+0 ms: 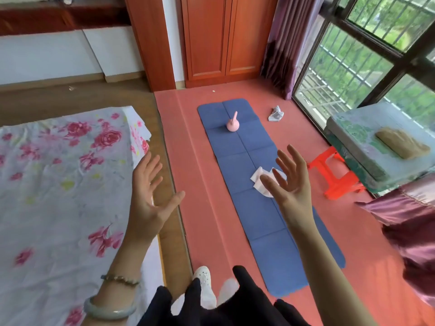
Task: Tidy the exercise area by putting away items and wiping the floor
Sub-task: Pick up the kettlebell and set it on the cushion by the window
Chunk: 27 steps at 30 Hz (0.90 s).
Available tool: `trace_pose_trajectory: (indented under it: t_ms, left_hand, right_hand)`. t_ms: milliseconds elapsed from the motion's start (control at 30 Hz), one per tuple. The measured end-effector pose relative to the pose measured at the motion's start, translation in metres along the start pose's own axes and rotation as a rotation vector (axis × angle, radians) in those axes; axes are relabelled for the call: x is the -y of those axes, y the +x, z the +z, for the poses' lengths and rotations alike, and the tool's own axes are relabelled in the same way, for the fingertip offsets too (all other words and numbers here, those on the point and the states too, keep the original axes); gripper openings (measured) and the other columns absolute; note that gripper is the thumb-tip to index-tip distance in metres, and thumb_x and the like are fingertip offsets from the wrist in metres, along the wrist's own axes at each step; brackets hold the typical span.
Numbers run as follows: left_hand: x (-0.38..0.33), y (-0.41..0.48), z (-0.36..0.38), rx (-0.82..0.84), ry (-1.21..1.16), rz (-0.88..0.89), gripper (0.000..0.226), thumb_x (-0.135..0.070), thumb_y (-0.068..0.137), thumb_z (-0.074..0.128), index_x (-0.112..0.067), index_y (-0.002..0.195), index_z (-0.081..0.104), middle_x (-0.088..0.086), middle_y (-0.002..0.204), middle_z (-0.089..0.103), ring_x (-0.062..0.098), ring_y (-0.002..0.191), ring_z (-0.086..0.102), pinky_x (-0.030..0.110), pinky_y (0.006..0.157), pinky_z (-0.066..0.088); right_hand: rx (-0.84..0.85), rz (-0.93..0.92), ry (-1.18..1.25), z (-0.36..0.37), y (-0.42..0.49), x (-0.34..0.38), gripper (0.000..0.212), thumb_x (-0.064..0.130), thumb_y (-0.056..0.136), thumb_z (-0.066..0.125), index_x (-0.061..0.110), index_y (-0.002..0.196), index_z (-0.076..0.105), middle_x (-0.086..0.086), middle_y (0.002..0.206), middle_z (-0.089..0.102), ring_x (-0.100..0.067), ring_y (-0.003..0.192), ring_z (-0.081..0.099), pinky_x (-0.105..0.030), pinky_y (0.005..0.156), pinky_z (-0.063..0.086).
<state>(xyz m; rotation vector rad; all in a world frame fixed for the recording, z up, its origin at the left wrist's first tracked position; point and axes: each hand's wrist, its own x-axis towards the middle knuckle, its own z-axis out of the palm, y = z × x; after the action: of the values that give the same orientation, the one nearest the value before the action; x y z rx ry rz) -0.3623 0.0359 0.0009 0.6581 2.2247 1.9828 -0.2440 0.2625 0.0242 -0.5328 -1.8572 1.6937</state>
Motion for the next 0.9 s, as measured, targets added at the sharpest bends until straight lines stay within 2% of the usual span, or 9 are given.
trace_pose_trajectory:
  t_ms: [133,233,367,467,567,700,767,900]
  left_hand:
    - [0.006,0.058,-0.022,0.003,-0.022,0.017,0.085,-0.029,0.067,0.073,-0.024,0.141,0.03,-0.001,0.147,0.038,0.009,0.134,0.039,0.029,0.107,0.036]
    - [0.018,0.102,-0.033,-0.01,-0.037,0.015,0.083,-0.034,0.065,0.071,-0.032,0.137,0.031,-0.003,0.147,0.038,0.007,0.133,0.04,0.026,0.106,0.036]
    - [0.038,0.167,-0.045,-0.007,-0.027,0.031,0.083,-0.033,0.065,0.072,-0.035,0.137,0.029,-0.008,0.145,0.039,0.006,0.134,0.038,0.025,0.107,0.035]
    - [0.055,0.227,-0.049,0.026,-0.013,0.056,0.086,-0.029,0.066,0.072,-0.027,0.141,0.028,-0.006,0.147,0.037,0.007,0.135,0.037,0.021,0.107,0.035]
    - [0.075,0.296,-0.048,0.087,-0.003,0.05,0.09,-0.029,0.066,0.073,-0.022,0.143,0.028,-0.003,0.148,0.036,0.008,0.135,0.037,0.027,0.109,0.035]
    - [0.091,0.384,-0.047,0.137,0.013,0.034,0.085,-0.034,0.066,0.071,-0.033,0.139,0.028,-0.014,0.146,0.037,0.006,0.135,0.036,0.037,0.112,0.033]
    - [0.097,0.419,-0.052,0.123,0.015,0.05,0.084,-0.033,0.067,0.071,-0.033,0.139,0.028,-0.013,0.146,0.037,0.008,0.136,0.036,0.04,0.111,0.033]
    - [0.112,0.481,-0.065,0.098,0.022,0.053,0.081,-0.032,0.067,0.071,-0.037,0.137,0.031,-0.011,0.146,0.037,0.008,0.135,0.037,0.039,0.109,0.035]
  right_hand:
    - [-0.012,0.005,-0.003,0.031,0.049,0.0,0.07,0.015,0.078,0.07,0.034,0.136,0.037,0.007,0.138,0.047,-0.005,0.129,0.044,-0.022,0.103,0.042]
    - [-0.009,0.003,-0.002,0.054,0.091,-0.006,0.069,0.01,0.079,0.071,0.035,0.134,0.037,0.004,0.139,0.046,-0.007,0.13,0.043,-0.024,0.102,0.042]
    - [-0.009,0.019,-0.005,0.088,0.154,-0.022,0.07,0.002,0.082,0.068,0.03,0.137,0.035,-0.002,0.14,0.045,-0.009,0.129,0.044,-0.02,0.1,0.043]
    - [-0.025,0.03,-0.006,0.11,0.203,-0.039,0.071,0.002,0.082,0.068,0.027,0.139,0.033,-0.003,0.14,0.045,-0.008,0.129,0.044,-0.02,0.099,0.044]
    - [-0.063,0.052,0.008,0.132,0.259,-0.053,0.07,0.001,0.083,0.067,0.029,0.138,0.034,-0.002,0.14,0.044,-0.008,0.129,0.044,-0.02,0.099,0.044]
    - [-0.097,0.06,0.007,0.165,0.339,-0.059,0.07,0.003,0.083,0.068,0.029,0.139,0.034,0.001,0.142,0.043,-0.007,0.129,0.044,-0.023,0.101,0.043]
    - [-0.107,0.061,0.007,0.182,0.375,-0.06,0.07,0.002,0.083,0.067,0.028,0.14,0.034,0.001,0.141,0.044,-0.006,0.128,0.045,-0.026,0.102,0.042]
    - [-0.089,0.084,-0.005,0.213,0.437,-0.065,0.071,-0.001,0.082,0.067,0.024,0.14,0.034,0.0,0.14,0.045,-0.006,0.127,0.046,-0.026,0.102,0.042]
